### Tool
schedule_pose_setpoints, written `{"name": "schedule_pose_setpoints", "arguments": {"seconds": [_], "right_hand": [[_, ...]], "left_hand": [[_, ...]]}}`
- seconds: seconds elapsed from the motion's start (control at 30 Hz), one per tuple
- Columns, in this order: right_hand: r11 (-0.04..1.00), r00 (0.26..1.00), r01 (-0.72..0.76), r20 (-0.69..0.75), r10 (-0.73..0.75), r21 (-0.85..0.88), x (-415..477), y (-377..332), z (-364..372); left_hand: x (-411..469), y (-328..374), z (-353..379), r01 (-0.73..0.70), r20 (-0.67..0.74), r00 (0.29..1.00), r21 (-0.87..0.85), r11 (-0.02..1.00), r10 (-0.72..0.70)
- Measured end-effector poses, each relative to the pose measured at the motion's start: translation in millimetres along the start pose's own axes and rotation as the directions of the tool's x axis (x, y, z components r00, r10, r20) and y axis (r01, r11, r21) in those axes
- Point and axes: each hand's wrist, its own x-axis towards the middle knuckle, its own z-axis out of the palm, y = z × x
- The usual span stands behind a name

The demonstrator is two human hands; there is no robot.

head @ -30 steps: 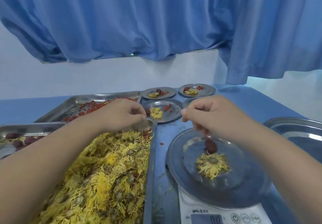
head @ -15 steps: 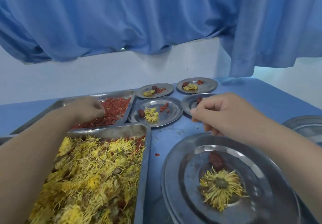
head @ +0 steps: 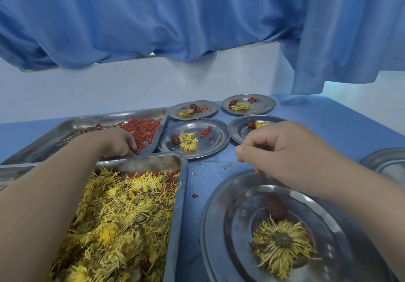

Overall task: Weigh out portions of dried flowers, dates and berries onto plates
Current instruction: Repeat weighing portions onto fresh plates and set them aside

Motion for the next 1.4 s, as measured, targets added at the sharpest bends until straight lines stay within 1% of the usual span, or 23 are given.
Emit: {"name": "schedule_pose_setpoints", "arguments": {"seconds": [0.1, 0.2, 0.27, 0.37, 0.57, 0.63, 0.7, 0.73, 0.8, 0.9, 1.0, 1.13, 1.2, 1.23, 1.3, 1.33, 1.4], "right_hand": [[1.0, 1.0, 0.014, -0.009, -0.014, -0.007, 0.4, 0.3, -0.9], [1.0, 1.0, 0.009, -0.018, -0.009, -0.018, 0.2, 0.9, -1.7], [1.0, 1.0, 0.001, -0.022, -0.002, -0.021, -0.1, 0.6, -2.1], [0.999, 0.999, -0.006, -0.031, 0.005, -0.032, -0.2, 0.1, -2.9], [0.999, 0.999, 0.006, -0.038, -0.008, -0.043, -0.2, 0.5, -5.9], [0.999, 0.999, 0.0, -0.045, -0.001, -0.035, 0.7, 2.1, -7.5], [1.0, 0.999, -0.011, -0.045, 0.01, -0.027, 0.9, 3.2, -9.2], [0.999, 0.999, -0.015, -0.048, 0.014, -0.029, 0.8, 3.7, -9.9], [0.999, 0.998, -0.018, -0.058, 0.015, -0.043, 0.7, 3.6, -11.5], [0.999, 0.997, -0.026, -0.073, 0.022, -0.045, 1.0, -0.6, -17.3], [1.0, 0.994, -0.016, -0.11, 0.013, -0.023, -0.3, -8.0, -27.3], [1.0, 0.987, -0.016, -0.158, 0.016, 0.006, -3.1, -17.7, -41.7], [1.0, 0.987, -0.029, -0.156, 0.03, 0.011, -4.7, -21.7, -48.7], [0.999, 0.989, -0.036, -0.143, 0.037, 0.006, -5.8, -23.4, -51.9], [0.999, 0.991, -0.05, -0.123, 0.048, -0.01, -9.0, -26.4, -57.6], [0.998, 0.991, -0.056, -0.12, 0.052, -0.022, -11.0, -27.8, -60.4], [0.997, 0.991, -0.058, -0.122, 0.053, -0.04, -16.6, -31.3, -65.3]], "left_hand": [[-0.8, 3.8, -1.0, 0.028, -0.002, 1.0, 0.014, 1.0, -0.028], [-3.6, 9.4, -2.4, 0.065, -0.018, 0.998, 0.138, 0.988, -0.063], [-4.7, 9.5, -0.6, 0.081, -0.047, 0.996, 0.167, 0.983, -0.074], [-4.9, 5.1, 0.1, 0.081, -0.077, 0.994, 0.125, 0.989, -0.072], [-7.0, 1.9, -1.1, 0.05, -0.075, 0.996, 0.026, 0.998, -0.048], [-11.3, 2.4, -5.7, 0.047, -0.064, 0.997, -0.067, 0.997, -0.051], [-14.5, 1.6, -10.6, 0.016, -0.086, 0.996, -0.206, 0.978, -0.034], [-16.0, 1.4, -12.7, -0.012, -0.11, 0.994, -0.3, 0.954, -0.022], [-23.0, 4.0, -16.5, -0.056, -0.131, 0.991, -0.497, 0.866, -0.011], [-37.6, 16.4, -21.5, -0.12, -0.136, 0.99, -0.679, 0.724, 0.036], [-62.0, 41.2, -26.7, -0.155, -0.085, 0.986, -0.793, 0.589, 0.146], [-109.1, 88.1, -27.4, -0.207, -0.069, 0.954, -0.856, 0.473, 0.293], [-134.2, 112.5, -25.1, -0.21, -0.035, 0.924, -0.879, 0.428, 0.381], [-145.6, 124.6, -23.4, -0.214, -0.01, 0.903, -0.877, 0.43, 0.43], [-165.9, 146.7, -19.3, -0.252, 0.032, 0.86, -0.842, 0.477, 0.51], [-173.7, 156.1, -17.0, -0.29, 0.039, 0.847, -0.802, 0.522, 0.531], [-185.0, 170.6, -13.4, -0.388, 0.023, 0.843, -0.666, 0.637, 0.538]]}}
